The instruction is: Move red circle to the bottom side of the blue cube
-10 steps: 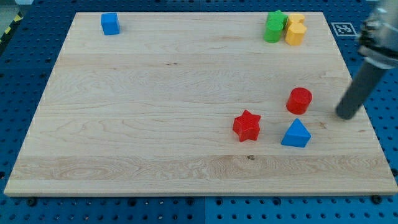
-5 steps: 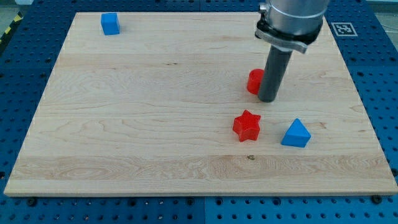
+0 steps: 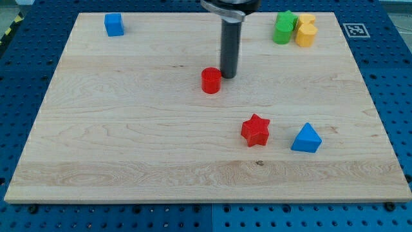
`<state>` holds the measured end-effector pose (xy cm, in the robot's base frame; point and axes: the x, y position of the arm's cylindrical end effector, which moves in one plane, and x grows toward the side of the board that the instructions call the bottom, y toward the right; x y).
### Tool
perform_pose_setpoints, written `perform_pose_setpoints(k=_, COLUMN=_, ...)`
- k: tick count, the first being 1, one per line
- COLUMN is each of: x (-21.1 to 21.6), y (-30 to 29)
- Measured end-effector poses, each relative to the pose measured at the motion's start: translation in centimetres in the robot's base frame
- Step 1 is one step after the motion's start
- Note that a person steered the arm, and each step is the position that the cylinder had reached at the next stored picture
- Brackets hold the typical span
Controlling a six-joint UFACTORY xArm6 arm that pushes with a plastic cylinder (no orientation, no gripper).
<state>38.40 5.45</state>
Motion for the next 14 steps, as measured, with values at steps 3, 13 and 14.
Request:
perform_pose_setpoints(k=3, x=4.2, y=-5.3)
perform_pose_setpoints(k=13, x=-0.4, y=-15.9)
perform_pose_setpoints(k=14, x=0.5, y=-16.0)
